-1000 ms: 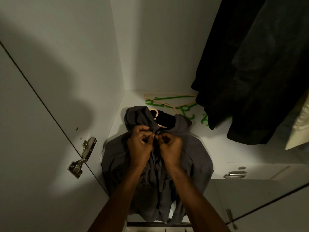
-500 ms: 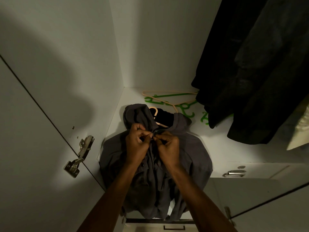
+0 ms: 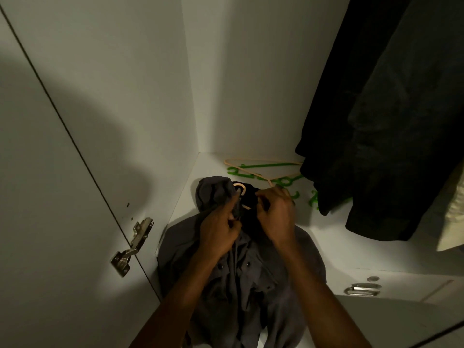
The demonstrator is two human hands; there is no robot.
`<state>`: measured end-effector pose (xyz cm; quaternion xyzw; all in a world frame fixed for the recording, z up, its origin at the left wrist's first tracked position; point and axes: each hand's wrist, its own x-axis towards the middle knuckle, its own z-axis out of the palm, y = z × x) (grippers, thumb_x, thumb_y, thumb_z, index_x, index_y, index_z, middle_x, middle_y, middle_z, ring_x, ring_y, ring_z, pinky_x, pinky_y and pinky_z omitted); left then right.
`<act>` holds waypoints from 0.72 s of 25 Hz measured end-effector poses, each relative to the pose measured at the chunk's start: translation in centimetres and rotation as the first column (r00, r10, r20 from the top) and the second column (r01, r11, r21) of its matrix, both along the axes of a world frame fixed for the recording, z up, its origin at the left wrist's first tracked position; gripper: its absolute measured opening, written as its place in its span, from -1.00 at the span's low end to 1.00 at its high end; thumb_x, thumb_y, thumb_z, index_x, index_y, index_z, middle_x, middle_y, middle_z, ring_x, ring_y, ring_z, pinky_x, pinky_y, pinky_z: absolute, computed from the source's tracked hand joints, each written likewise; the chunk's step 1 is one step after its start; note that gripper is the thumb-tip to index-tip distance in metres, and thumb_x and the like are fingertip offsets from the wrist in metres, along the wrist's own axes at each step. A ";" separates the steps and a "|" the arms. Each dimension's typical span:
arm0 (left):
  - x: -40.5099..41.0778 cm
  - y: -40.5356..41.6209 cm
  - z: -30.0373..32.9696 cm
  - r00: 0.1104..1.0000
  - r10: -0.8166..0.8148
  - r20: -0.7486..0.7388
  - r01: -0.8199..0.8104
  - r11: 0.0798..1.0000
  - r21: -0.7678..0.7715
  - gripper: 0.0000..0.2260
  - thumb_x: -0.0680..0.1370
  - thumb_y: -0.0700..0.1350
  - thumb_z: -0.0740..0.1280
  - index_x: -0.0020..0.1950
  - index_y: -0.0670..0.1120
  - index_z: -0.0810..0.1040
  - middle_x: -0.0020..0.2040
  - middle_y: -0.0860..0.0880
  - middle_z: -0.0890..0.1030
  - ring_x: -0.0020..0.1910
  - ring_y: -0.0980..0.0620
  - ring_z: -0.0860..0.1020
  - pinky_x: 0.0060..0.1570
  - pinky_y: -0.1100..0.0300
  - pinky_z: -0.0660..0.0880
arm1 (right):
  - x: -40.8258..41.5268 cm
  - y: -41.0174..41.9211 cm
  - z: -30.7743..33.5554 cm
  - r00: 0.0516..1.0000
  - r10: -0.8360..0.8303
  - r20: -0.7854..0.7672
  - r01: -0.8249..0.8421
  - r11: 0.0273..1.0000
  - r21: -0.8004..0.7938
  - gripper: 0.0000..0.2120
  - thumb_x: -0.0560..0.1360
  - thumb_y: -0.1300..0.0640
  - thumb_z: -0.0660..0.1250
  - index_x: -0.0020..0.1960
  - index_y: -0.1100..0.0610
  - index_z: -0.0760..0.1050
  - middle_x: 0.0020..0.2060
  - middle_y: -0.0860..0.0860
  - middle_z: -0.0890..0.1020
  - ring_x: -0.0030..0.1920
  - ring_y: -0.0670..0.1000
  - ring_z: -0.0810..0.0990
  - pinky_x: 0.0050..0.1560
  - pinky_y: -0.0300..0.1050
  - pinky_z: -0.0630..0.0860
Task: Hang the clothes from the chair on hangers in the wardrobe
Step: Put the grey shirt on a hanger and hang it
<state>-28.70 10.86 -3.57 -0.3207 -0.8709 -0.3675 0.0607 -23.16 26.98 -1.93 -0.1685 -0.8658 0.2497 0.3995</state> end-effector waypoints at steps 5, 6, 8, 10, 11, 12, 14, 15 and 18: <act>-1.1 0.6 1.9 0.970 0.110 -0.217 -0.175 0.935 -0.310 -0.78 0.59 0.00 0.22 -0.16 -0.08 0.54 -0.14 -0.10 0.65 -0.16 -0.12 0.64 -0.29 0.16 0.37 | -0.3 1.5 -3.5 0.931 -0.036 0.363 0.033 0.999 0.016 -0.75 0.37 -0.11 0.36 -0.08 -0.02 0.71 0.01 0.02 0.65 0.21 0.16 0.45 0.20 0.08 0.36; -1.0 0.7 2.4 0.954 0.193 -0.231 -0.263 0.908 -0.325 -0.73 0.61 0.03 0.22 -0.23 -0.06 0.47 -0.20 -0.09 0.64 -0.21 -0.10 0.63 -0.31 0.16 0.35 | -0.1 1.4 -3.5 0.933 -0.049 0.356 0.046 0.999 0.016 -0.77 0.32 -0.08 0.36 -0.13 0.00 0.68 -0.01 0.01 0.64 0.19 0.15 0.44 0.20 0.09 0.36; -0.7 0.9 3.2 0.903 0.352 -0.247 -0.422 0.835 -0.354 -0.71 0.64 0.05 0.23 -0.22 -0.03 0.50 -0.19 -0.06 0.65 -0.20 -0.06 0.64 -0.31 0.17 0.34 | 0.1 1.2 -3.1 0.937 -0.064 0.343 0.060 0.998 0.022 -0.82 0.23 -0.04 0.36 -0.22 0.04 0.56 -0.08 0.01 0.60 0.13 0.14 0.42 0.16 0.09 0.38; -0.9 1.3 3.9 0.864 0.432 -0.259 -0.504 0.752 -0.425 -0.82 0.64 -0.04 0.28 -0.10 -0.04 0.60 -0.10 -0.05 0.68 -0.11 -0.04 0.67 -0.28 0.16 0.38 | 0.2 1.0 -2.9 0.940 -0.052 0.336 0.041 0.998 0.038 -0.81 0.19 -0.01 0.34 -0.25 0.05 0.50 -0.11 0.02 0.59 0.10 0.15 0.43 0.13 0.09 0.39; -1.1 1.8 4.3 0.869 0.425 -0.253 -0.494 0.726 -0.477 -0.87 0.64 -0.11 0.29 -0.03 -0.06 0.61 -0.04 -0.05 0.69 -0.06 -0.04 0.67 -0.26 0.14 0.42 | 0.2 1.0 -3.0 0.940 -0.050 0.339 0.035 0.998 0.052 -0.81 0.19 -0.01 0.33 -0.25 0.06 0.49 -0.12 0.03 0.58 0.09 0.15 0.44 0.13 0.09 0.39; -1.5 2.4 4.5 0.885 0.390 -0.254 -0.465 0.714 -0.524 -0.89 0.63 -0.17 0.29 0.04 -0.09 0.61 0.02 -0.07 0.69 -0.01 -0.04 0.67 -0.21 0.13 0.47 | 0.2 1.0 -3.0 0.936 -0.055 0.348 0.034 0.997 0.065 -0.80 0.19 -0.02 0.32 -0.24 0.06 0.49 -0.13 0.03 0.58 0.09 0.15 0.44 0.14 0.09 0.39; -2.3 3.6 5.0 0.933 0.252 -0.257 -0.357 0.745 -0.564 -0.84 0.61 -0.21 0.34 0.18 -0.14 0.57 0.17 -0.12 0.64 0.13 -0.07 0.62 -0.04 0.11 0.52 | 0.3 1.0 -3.0 0.937 -0.069 0.343 0.045 0.996 0.078 -0.79 0.22 -0.05 0.32 -0.23 0.06 0.48 -0.14 0.04 0.57 0.08 0.15 0.44 0.11 0.08 0.39; -2.7 4.2 5.1 0.952 0.180 -0.245 -0.293 0.759 -0.581 -0.74 0.58 -0.16 0.40 0.25 -0.15 0.54 0.23 -0.14 0.59 0.23 -0.11 0.55 0.08 0.07 0.51 | 0.4 1.1 -3.1 0.944 -0.076 0.321 0.058 0.996 0.066 -0.79 0.24 -0.06 0.31 -0.24 0.06 0.50 -0.15 0.05 0.57 0.07 0.15 0.44 0.08 0.07 0.39; -3.5 4.7 5.3 0.964 0.054 -0.259 -0.235 0.626 -0.744 -0.57 0.50 0.14 0.44 0.27 -0.07 0.56 0.27 -0.14 0.57 0.42 -0.20 0.36 0.41 -0.14 0.24 | 0.6 1.0 -2.7 0.960 -0.102 0.262 0.107 0.994 -0.007 -0.73 0.33 -0.07 0.25 -0.30 0.12 0.56 -0.15 0.09 0.60 0.07 0.19 0.47 0.04 0.06 0.35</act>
